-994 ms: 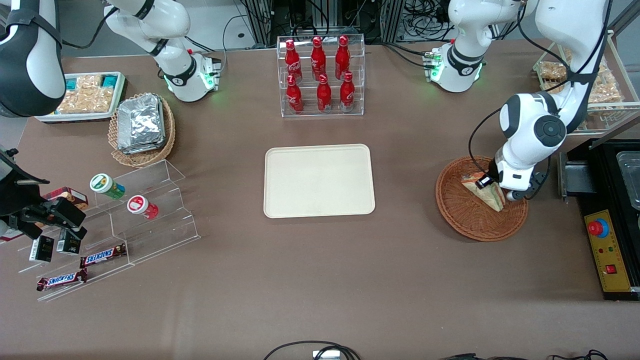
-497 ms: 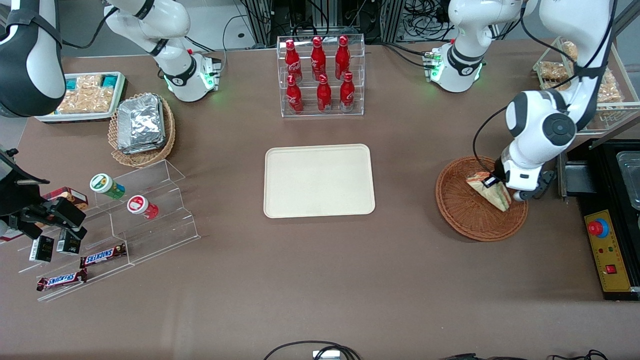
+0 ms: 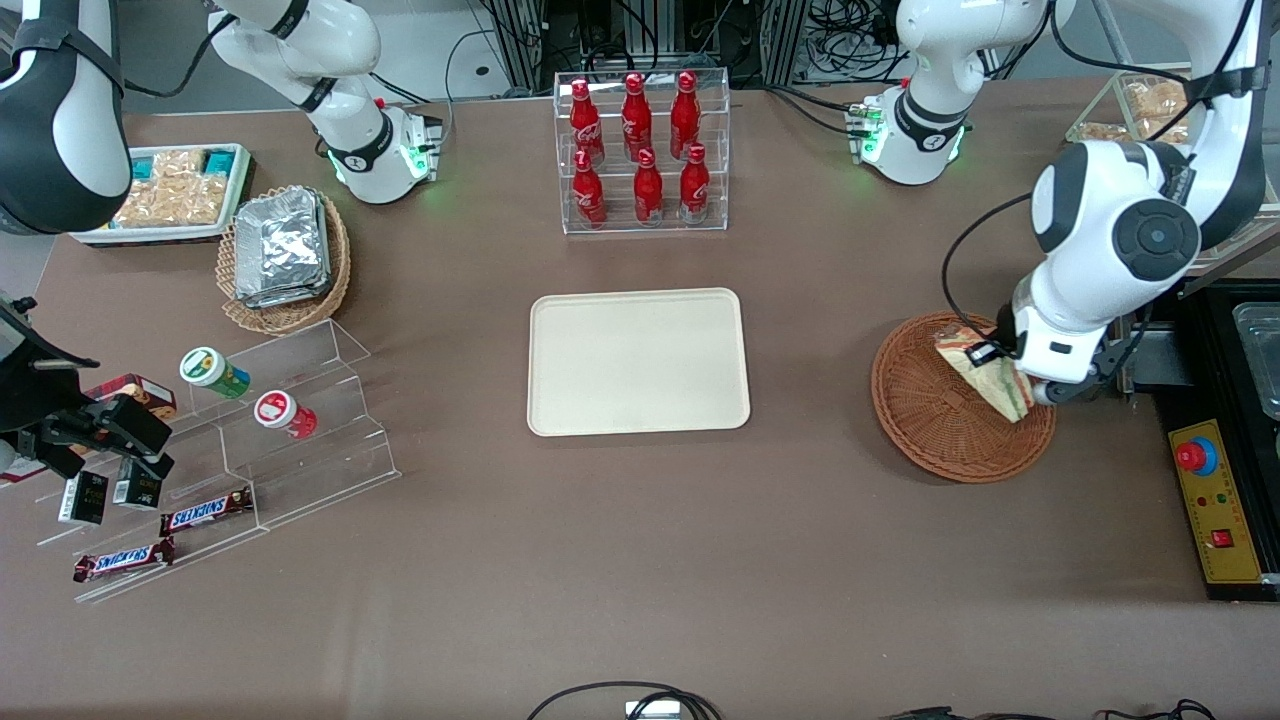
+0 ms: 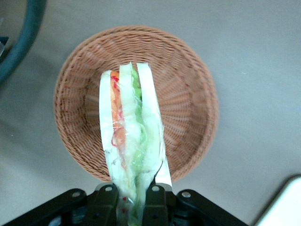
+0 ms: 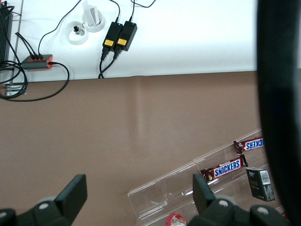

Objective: Place sandwich from basket to tray
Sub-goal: 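Lift the sandwich out of the basket with the left gripper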

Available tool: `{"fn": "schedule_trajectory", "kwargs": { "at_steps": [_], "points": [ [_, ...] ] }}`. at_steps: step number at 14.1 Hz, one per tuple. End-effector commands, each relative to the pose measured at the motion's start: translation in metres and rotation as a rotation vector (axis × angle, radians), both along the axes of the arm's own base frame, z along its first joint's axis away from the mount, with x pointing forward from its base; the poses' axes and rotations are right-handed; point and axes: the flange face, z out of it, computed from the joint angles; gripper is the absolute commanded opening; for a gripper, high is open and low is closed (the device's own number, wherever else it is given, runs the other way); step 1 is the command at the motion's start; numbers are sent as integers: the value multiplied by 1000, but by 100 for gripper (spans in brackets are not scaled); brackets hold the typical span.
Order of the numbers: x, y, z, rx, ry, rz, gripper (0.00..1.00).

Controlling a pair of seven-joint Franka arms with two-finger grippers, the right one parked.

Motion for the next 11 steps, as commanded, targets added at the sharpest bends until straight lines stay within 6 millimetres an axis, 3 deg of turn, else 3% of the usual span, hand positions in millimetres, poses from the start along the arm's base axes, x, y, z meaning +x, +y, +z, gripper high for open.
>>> {"fn": "schedule_trajectory", "kwargs": {
  "at_steps": [1, 3, 8, 11],
  "points": [
    [2, -47, 19, -2, -5, -3, 0],
    [-3, -74, 24, -6, -16, -40, 0],
    [-8, -104, 22, -16, -11, -89, 0],
    [-14, -137, 24, -28, -15, -161, 0]
  ]
}}
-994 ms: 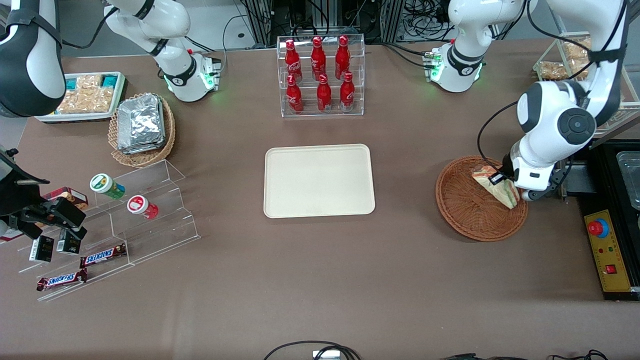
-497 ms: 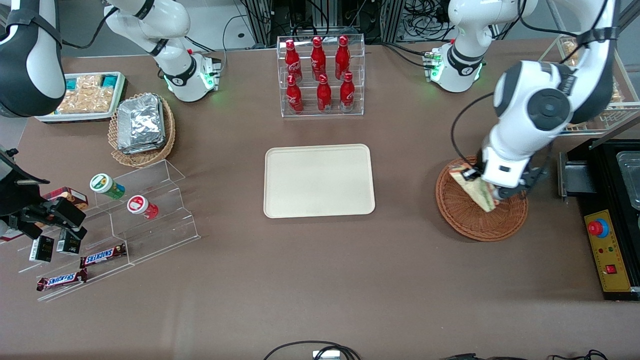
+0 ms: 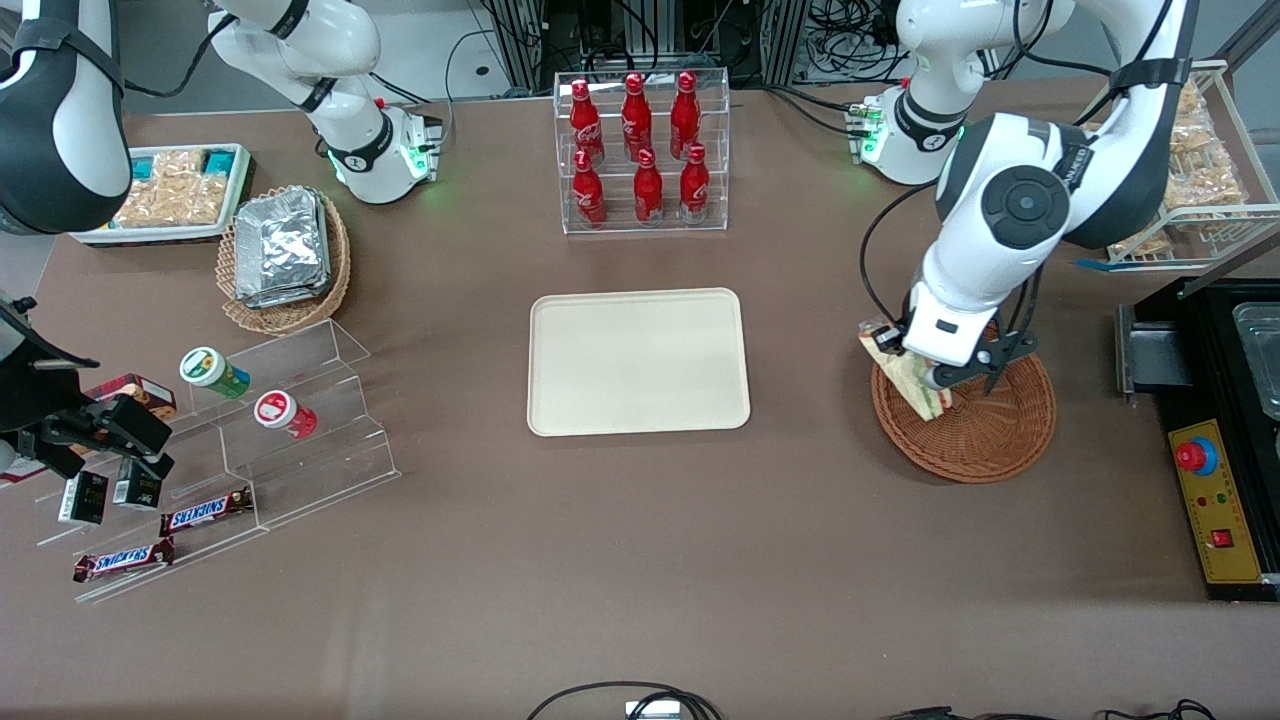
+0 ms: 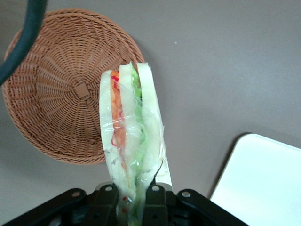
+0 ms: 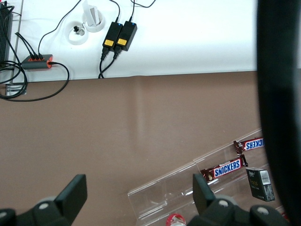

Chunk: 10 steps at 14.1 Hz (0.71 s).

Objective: Place sandwich from basket to tray
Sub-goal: 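Lift the sandwich out of the basket with the left gripper, then carry the sandwich over the cream tray and lower it onto it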

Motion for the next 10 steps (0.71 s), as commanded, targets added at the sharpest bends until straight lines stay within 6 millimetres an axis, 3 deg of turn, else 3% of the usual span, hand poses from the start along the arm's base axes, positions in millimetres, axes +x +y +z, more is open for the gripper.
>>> {"fn": "schedule_trajectory", "kwargs": {
  "at_steps": [1, 5, 7, 10],
  "points": [
    [-5, -44, 10, -20, 5, -77, 0],
    [-34, -112, 1, -31, 19, -214, 0],
    [-51, -147, -11, -34, 28, -292, 0],
    [-66, -179, -41, 2, 55, -391, 0]
  ]
}}
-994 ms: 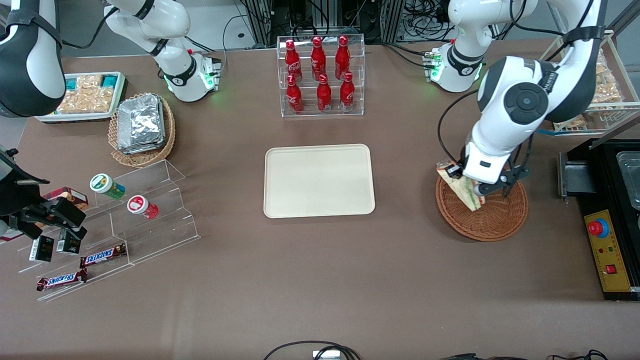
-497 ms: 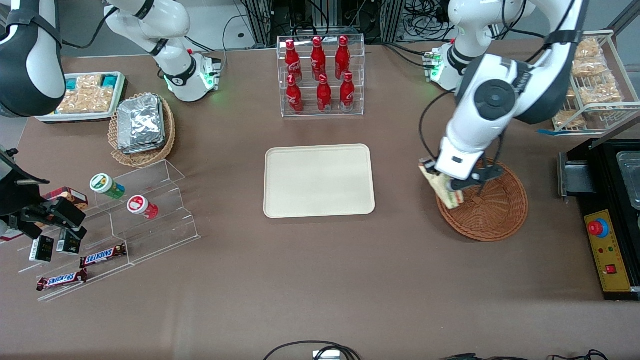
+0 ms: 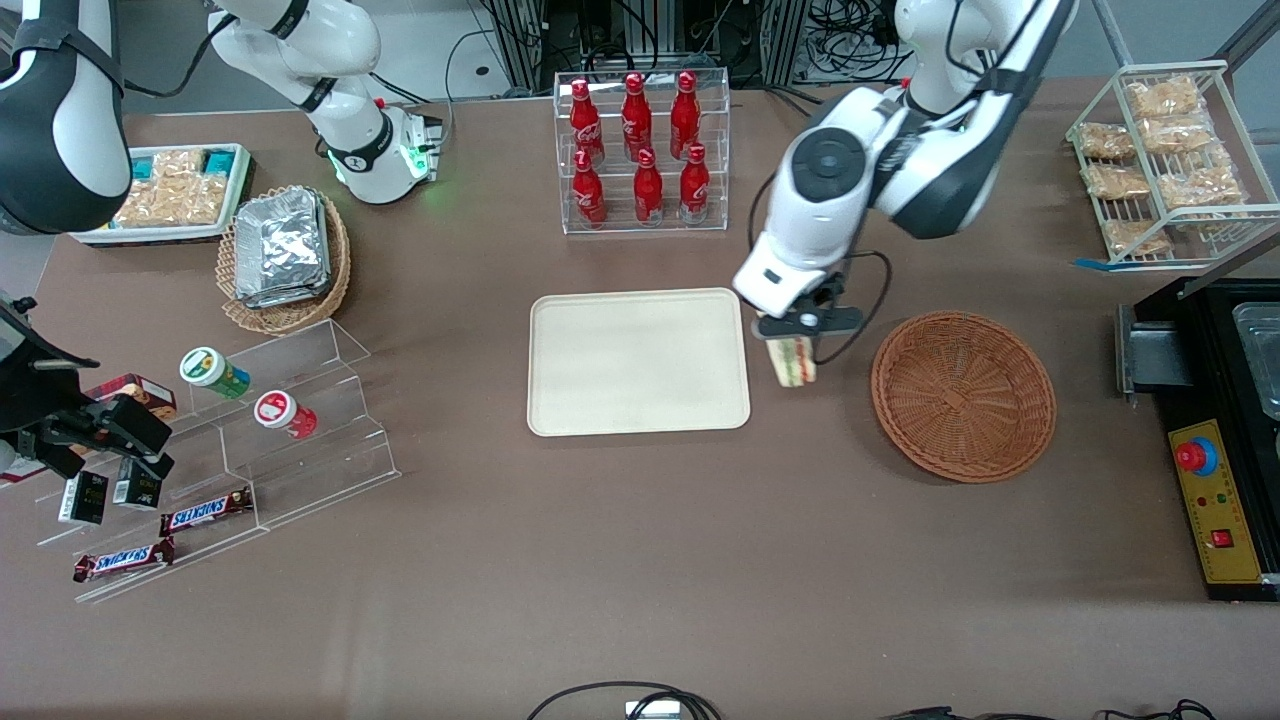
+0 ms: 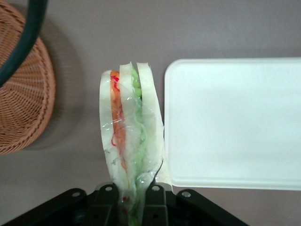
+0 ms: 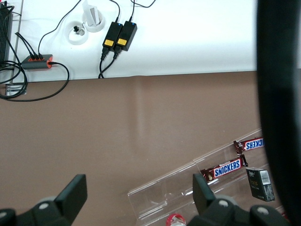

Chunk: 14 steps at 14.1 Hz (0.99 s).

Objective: Place sandwich from basket to tray
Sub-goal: 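Carry the sandwich over the cream tray and lower it onto it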

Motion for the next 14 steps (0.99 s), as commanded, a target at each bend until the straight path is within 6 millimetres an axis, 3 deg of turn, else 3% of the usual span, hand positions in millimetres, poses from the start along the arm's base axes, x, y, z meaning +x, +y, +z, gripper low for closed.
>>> {"fn": "schedule_trajectory", "kwargs": {
  "at_steps": [1, 9, 14],
  "points": [
    [-3, -27, -24, 25, 18, -80, 0],
    [-18, -88, -57, 11, 45, -189, 0],
    [-14, -95, -91, 35, 33, -218, 3]
  ]
}}
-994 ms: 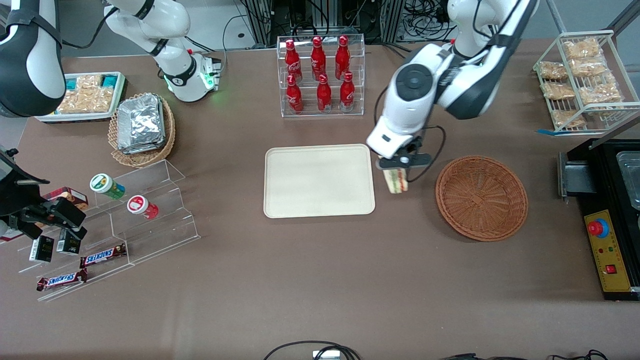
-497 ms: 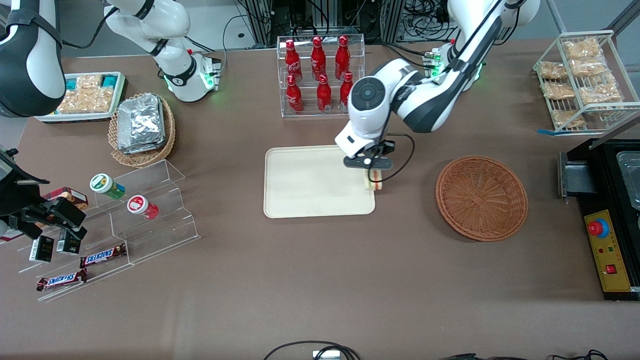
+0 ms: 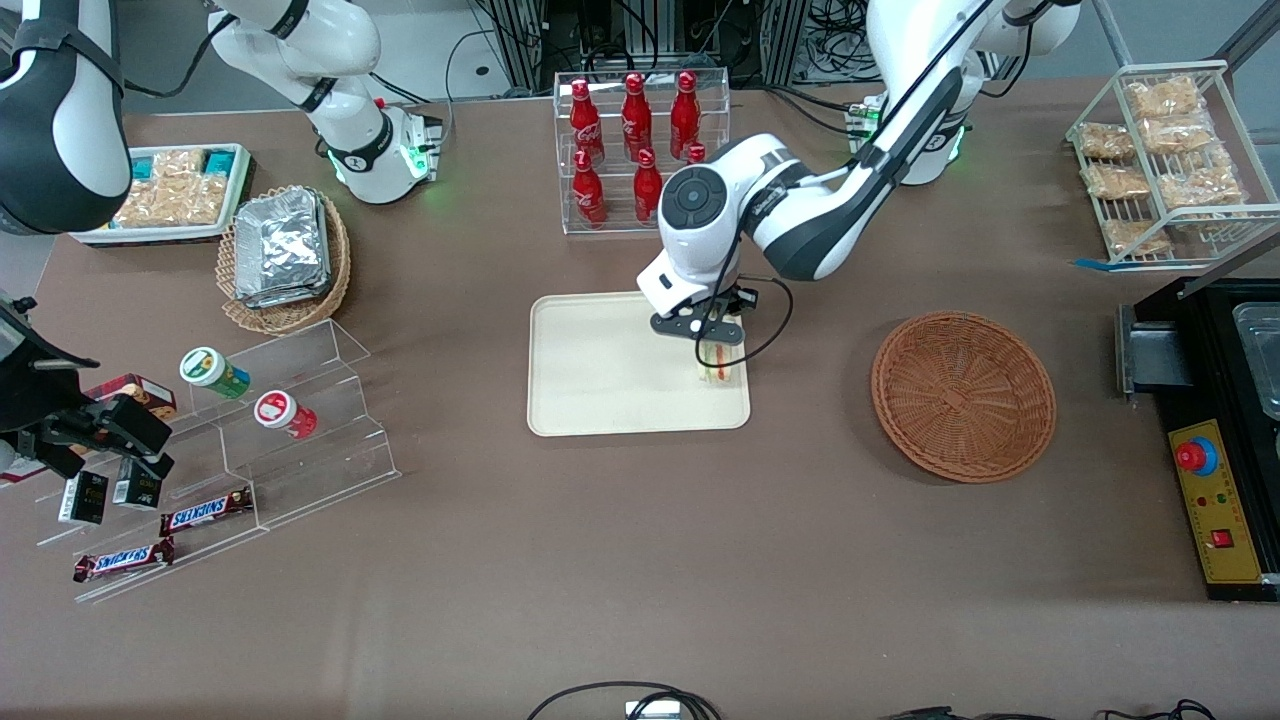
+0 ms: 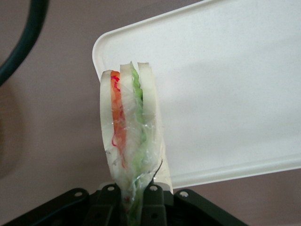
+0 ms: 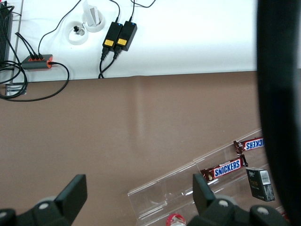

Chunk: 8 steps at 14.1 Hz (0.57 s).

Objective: Place sandwich from basket to tray
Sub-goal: 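Carry the sandwich over the cream tray and lower it onto it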

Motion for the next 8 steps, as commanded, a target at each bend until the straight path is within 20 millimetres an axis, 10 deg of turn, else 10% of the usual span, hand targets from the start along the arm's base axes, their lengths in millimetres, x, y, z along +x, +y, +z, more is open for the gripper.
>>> {"fn": "schedule_trajectory", "kwargs": {
  "at_steps": [1, 8],
  "points": [
    [7, -10, -12, -8, -12, 7, 3],
    [-10, -29, -52, 16, -1, -18, 3]
  ]
}}
